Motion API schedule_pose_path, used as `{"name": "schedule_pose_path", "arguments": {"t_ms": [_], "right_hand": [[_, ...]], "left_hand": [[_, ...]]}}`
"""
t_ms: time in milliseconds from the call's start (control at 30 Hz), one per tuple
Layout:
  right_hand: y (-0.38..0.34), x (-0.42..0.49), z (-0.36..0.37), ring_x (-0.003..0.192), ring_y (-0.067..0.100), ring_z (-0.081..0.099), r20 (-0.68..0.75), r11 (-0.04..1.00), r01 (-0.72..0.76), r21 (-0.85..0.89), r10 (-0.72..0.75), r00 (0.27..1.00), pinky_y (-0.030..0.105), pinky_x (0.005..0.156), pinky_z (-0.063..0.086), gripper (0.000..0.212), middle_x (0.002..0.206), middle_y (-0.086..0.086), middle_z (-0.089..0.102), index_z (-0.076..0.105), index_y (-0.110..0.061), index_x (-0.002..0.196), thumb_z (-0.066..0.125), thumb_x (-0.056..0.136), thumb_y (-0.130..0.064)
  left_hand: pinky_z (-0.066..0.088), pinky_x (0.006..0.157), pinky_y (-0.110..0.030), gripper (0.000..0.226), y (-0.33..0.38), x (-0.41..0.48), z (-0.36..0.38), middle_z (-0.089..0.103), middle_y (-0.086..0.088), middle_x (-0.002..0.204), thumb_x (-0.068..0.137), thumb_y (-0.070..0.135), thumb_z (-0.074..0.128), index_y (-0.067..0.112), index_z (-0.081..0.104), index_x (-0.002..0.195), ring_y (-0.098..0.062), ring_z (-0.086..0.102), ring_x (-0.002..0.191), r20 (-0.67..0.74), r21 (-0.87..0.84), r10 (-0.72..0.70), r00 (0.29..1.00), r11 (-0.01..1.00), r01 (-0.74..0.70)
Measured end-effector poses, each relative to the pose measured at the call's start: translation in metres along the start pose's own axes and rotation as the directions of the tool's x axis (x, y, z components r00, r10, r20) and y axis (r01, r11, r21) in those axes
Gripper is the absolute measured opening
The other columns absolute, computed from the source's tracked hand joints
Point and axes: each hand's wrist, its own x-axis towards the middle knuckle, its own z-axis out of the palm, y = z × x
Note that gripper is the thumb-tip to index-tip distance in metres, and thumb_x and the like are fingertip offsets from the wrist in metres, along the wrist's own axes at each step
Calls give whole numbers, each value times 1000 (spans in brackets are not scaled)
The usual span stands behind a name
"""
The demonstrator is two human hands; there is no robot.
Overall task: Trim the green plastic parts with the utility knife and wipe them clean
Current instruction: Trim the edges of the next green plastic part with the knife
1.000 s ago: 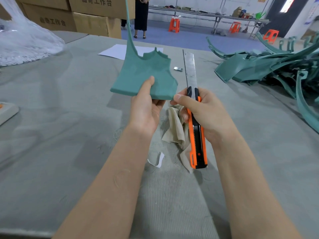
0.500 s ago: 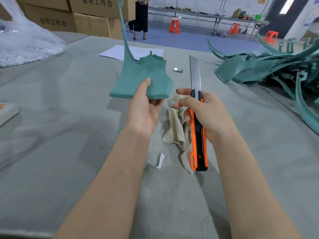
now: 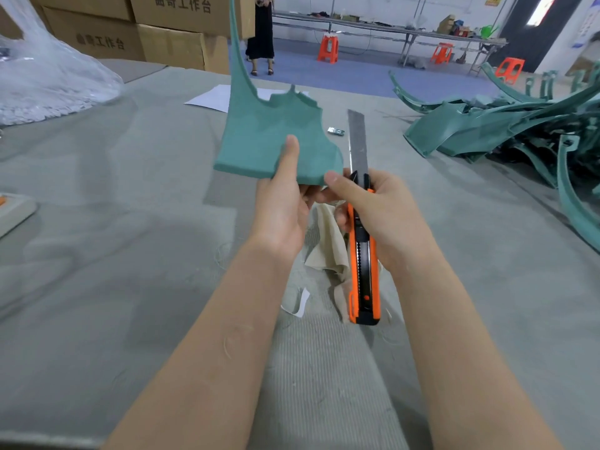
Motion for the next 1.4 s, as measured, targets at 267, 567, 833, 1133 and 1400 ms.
{"name": "schedule_pose_path", "arguments": {"t_ms": [267,567,833,1133,1400], "right_hand": [[-7,3,-19,40,9,45,-82,949,-13,316,41,996,18,41,39,16,55,-1,60,57,-9,80,59,95,-15],[-1,6,-23,46,18,57,-256,959,136,-247,-200,946,32,51,45,26,73,-1,53,42,-20,82,41,101,-37],[8,8,-13,84,4,58,-27,783,288,-551,-362,932,20,83,47,14,97,-9,66,59,-21,107,53,96,-16],[16,7,-3,65,5,54,-85,796,304,-523,-404,911,28,70,44,33,72,-9,60,57,-20,124,36,104,-35],[22,5,5,73,24,49,125,626,439,-645,-480,868,46,73,42,27,74,1,49,53,-12,81,41,103,-23]], "left_hand": [[56,80,-27,17,4,-4,0,69,-7,107,94,18,57,14,60,111,-17,68,92,203,-2,30,979,1000,-31],[49,52,-16,7,9,2,-5,60,-9,74,93,8,53,5,58,89,-11,57,57,-48,-241,-66,997,969,53],[54,58,-16,12,8,3,-6,62,-6,71,92,6,58,4,58,81,-12,60,66,-29,-352,-111,993,931,94],[50,55,-17,11,8,4,-8,61,-3,64,92,12,58,8,56,82,-9,58,56,-62,-370,-183,981,917,147],[48,60,-24,20,10,4,-7,61,-3,62,94,19,53,7,59,79,-13,59,55,5,-389,-190,982,904,177]]}}
